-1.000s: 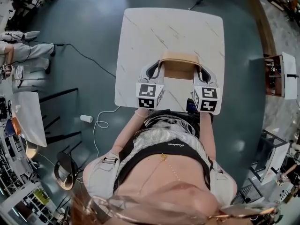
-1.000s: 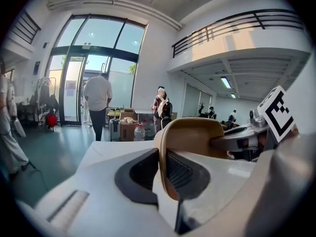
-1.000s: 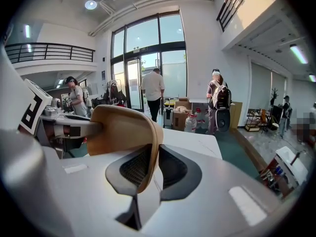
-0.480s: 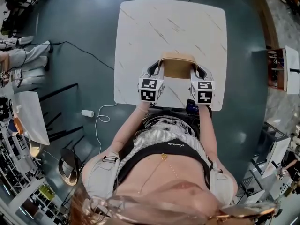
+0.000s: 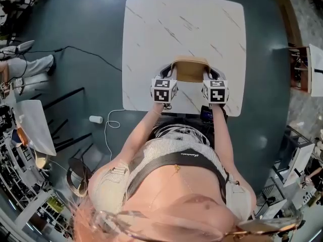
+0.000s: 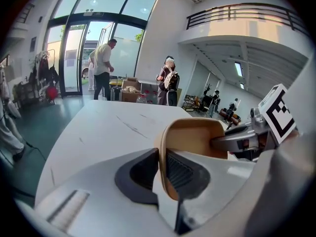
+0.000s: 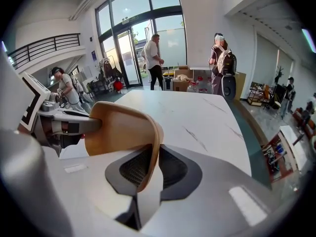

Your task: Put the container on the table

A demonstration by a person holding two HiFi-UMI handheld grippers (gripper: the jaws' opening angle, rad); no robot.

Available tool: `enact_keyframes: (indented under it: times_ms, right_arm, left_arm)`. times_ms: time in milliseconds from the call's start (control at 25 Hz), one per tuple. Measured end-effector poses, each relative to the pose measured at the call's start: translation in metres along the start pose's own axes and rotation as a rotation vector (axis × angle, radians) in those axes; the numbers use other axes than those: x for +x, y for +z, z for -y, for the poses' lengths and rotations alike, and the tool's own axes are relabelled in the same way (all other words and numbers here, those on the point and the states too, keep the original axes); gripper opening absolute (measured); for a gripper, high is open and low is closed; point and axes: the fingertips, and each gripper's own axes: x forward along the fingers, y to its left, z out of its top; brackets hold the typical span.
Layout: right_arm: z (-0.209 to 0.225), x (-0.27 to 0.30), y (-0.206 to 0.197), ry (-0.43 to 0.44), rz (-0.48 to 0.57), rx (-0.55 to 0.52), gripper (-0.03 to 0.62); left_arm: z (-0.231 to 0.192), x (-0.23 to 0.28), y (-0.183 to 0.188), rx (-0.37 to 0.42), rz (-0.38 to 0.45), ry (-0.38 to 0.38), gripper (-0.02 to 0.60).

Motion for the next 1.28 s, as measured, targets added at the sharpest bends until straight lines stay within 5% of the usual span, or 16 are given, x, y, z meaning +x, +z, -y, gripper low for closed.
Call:
enact_keyframes:
  times_ms: [520,1280]
  right_arm:
    - [0.008,0.048,-0.030,-0.013,-0.140,0.017,0.067]
    - [0.019,0.079,-0.036,-0.046,-0.176,0.074,0.074]
  left_arm:
    - [-0.017,0.041,-0.036,-0.048,-0.136,-0.002,0.029]
    - [-0.031,0.079,-0.046,-0.068,-0.217,0.021,0.041]
